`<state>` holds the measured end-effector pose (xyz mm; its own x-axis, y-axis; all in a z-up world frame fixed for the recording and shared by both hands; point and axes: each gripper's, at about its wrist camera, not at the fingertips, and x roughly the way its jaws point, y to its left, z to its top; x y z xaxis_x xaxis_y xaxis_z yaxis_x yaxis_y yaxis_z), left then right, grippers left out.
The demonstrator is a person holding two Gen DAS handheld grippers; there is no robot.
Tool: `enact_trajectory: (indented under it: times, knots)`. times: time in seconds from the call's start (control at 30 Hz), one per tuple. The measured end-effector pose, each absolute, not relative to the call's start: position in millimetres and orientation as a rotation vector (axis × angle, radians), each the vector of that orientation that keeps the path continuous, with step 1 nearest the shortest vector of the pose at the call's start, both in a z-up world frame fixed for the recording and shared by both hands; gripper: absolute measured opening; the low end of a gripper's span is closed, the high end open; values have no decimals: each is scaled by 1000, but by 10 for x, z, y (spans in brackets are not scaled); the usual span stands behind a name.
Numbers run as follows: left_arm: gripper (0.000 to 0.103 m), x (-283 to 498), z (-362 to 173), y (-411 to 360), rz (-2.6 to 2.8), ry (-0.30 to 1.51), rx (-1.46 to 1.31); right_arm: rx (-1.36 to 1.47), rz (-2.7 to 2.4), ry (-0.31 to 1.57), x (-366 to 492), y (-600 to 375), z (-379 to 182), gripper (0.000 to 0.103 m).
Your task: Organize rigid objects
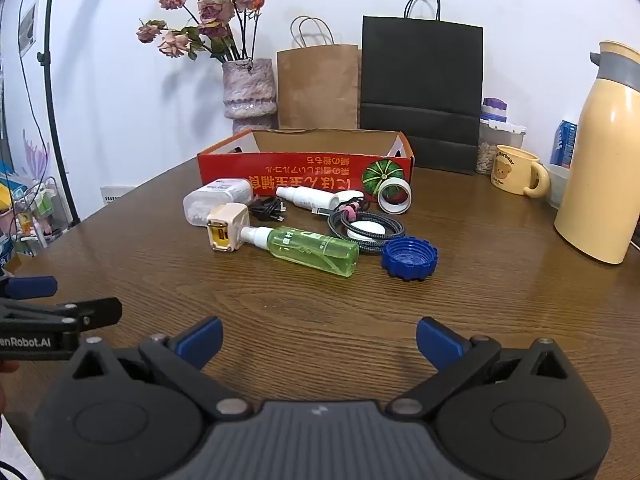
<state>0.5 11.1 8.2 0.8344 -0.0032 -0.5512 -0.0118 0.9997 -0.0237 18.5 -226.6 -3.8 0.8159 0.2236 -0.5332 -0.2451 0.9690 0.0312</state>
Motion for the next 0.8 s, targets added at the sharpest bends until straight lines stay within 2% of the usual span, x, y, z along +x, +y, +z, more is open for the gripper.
enact_trajectory:
  times: [0.8]
  knots:
    - [103, 16, 76, 106, 8, 585, -22, -39, 249, 563, 180, -2276, -48, 103]
